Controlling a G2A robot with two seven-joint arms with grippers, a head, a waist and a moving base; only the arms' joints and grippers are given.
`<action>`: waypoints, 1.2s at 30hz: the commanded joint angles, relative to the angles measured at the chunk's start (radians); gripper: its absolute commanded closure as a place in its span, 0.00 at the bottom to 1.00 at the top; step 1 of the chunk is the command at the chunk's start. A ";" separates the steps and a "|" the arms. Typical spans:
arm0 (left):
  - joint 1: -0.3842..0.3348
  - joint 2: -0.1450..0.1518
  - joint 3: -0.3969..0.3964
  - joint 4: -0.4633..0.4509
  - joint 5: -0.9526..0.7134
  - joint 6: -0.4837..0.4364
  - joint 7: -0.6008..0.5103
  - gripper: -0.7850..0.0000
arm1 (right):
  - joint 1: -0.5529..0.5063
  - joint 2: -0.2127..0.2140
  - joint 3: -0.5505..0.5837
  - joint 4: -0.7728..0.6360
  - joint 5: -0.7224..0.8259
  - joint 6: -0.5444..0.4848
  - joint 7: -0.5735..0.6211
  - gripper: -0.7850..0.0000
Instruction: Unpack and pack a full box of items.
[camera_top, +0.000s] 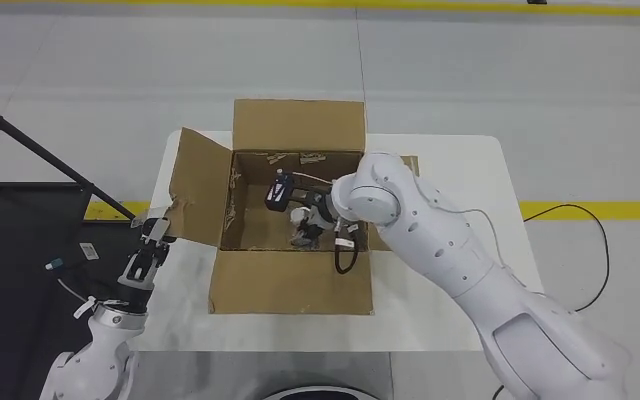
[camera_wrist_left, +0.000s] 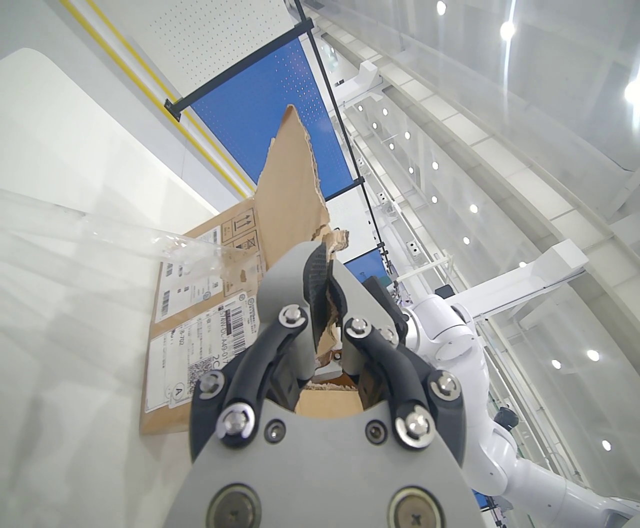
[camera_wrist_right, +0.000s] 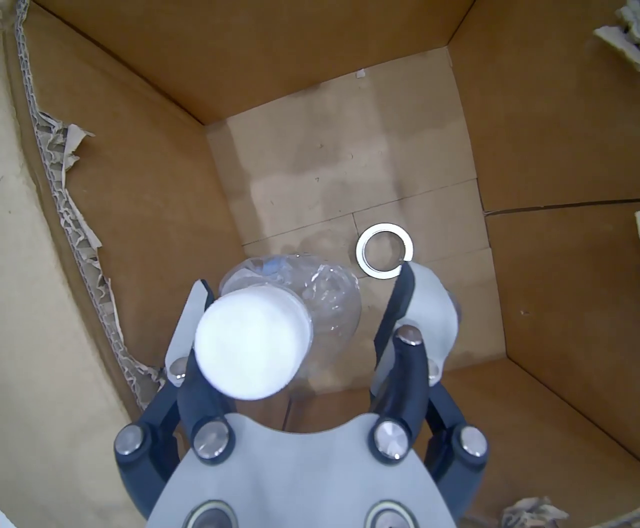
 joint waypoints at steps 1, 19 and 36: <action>0.001 0.000 0.000 0.000 -0.002 -0.002 -0.001 1.00 | 0.004 0.001 0.001 -0.014 -0.002 0.004 0.022 1.00; 0.008 0.001 -0.006 0.001 -0.020 -0.014 -0.011 1.00 | 0.094 -0.005 -0.055 -0.107 -0.037 0.110 0.216 1.00; 0.012 0.001 -0.013 0.005 -0.042 -0.023 -0.010 1.00 | 0.330 -0.120 -0.387 0.182 0.243 0.142 0.247 1.00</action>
